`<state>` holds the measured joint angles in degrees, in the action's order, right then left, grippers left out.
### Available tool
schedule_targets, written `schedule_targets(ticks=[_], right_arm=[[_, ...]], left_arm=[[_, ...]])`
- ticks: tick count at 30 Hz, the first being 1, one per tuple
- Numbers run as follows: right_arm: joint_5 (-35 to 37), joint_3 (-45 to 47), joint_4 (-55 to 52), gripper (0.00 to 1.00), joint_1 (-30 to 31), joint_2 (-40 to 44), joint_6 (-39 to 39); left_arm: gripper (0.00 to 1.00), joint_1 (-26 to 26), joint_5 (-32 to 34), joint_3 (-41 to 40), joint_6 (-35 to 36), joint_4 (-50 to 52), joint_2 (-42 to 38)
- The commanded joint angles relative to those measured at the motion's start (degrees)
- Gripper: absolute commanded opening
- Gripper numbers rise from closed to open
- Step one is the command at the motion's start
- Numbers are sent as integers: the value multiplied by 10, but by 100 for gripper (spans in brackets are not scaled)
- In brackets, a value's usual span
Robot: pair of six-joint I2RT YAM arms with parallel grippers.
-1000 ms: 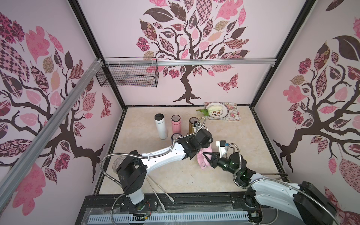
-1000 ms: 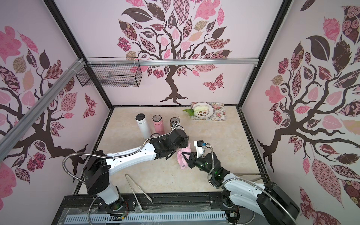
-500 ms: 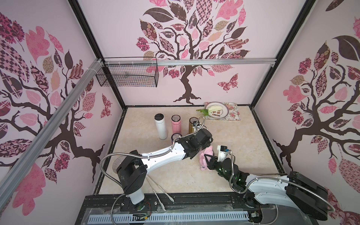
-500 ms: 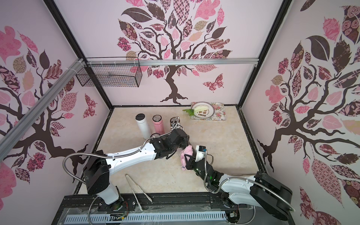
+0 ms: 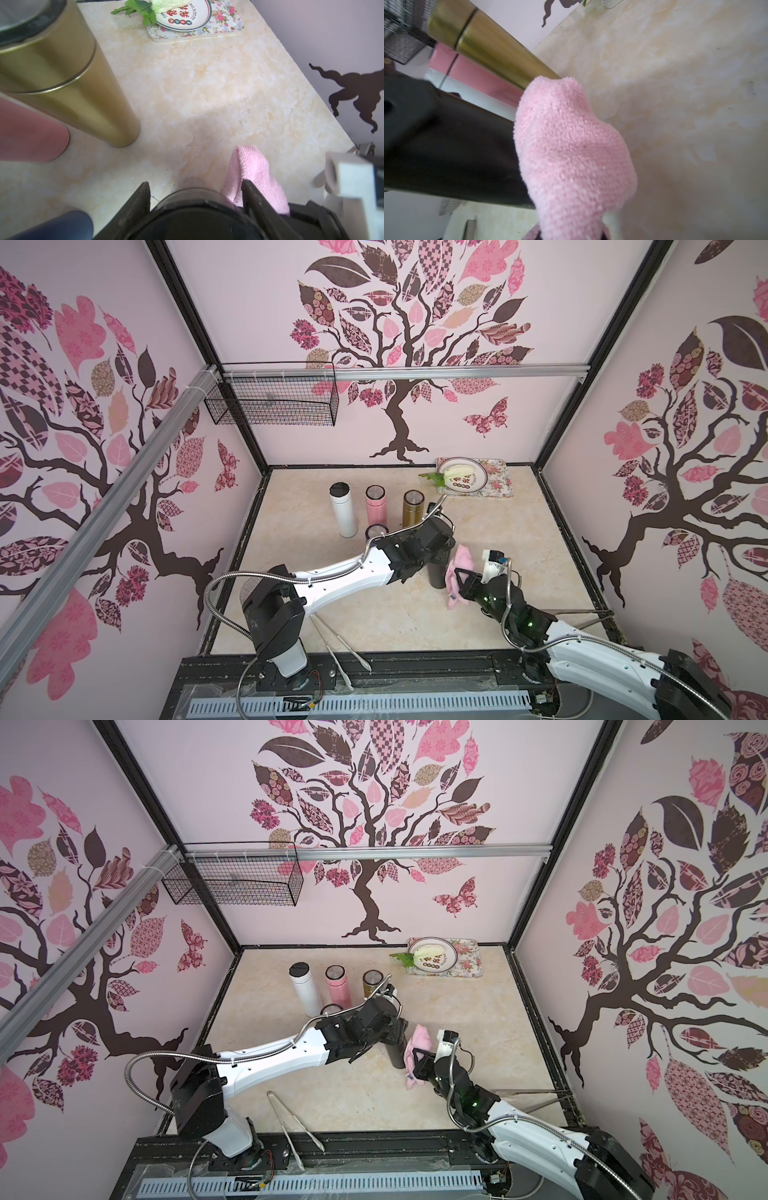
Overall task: Wipe the surface of the thermos
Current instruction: Wipe the dirt from the surface of the thermos.
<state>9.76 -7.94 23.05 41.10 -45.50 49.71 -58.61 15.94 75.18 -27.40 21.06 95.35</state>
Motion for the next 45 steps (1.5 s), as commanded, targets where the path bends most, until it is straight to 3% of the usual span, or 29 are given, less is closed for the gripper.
schedule_targets(ticks=[1, 6, 11, 20, 24, 29, 34, 40, 45], right_arm=[[-188, -17, 84, 0, -53, -13, 17], [-345, -28, 214, 0, -102, -113, 56], [-503, -40, 372, 0, -211, -222, 156], [-638, -186, 470, 0, -226, -350, 234], [-681, -229, 428, 0, -226, -391, 212], [-688, -206, 393, 0, -226, -425, 180], [-655, -161, 324, 0, -226, -450, 111], [-629, -120, 344, 0, -226, -494, 92], [-587, -99, 286, 0, -227, -495, 49]], left_arm=[[0, -3, -34, -17, 106, -41, -23], [0, 0, -141, -76, 188, -137, -28], [0, 1, -202, -98, 244, -149, -31], [0, 9, -231, -130, 273, -183, -33], [0, 14, -225, -153, 274, -216, -43], [0, 21, -212, -186, 274, -255, -62], [0, 27, -224, -193, 271, -263, -65], [0, 27, -230, -197, 270, -271, -60], [0, 29, -225, -203, 266, -276, -60]])
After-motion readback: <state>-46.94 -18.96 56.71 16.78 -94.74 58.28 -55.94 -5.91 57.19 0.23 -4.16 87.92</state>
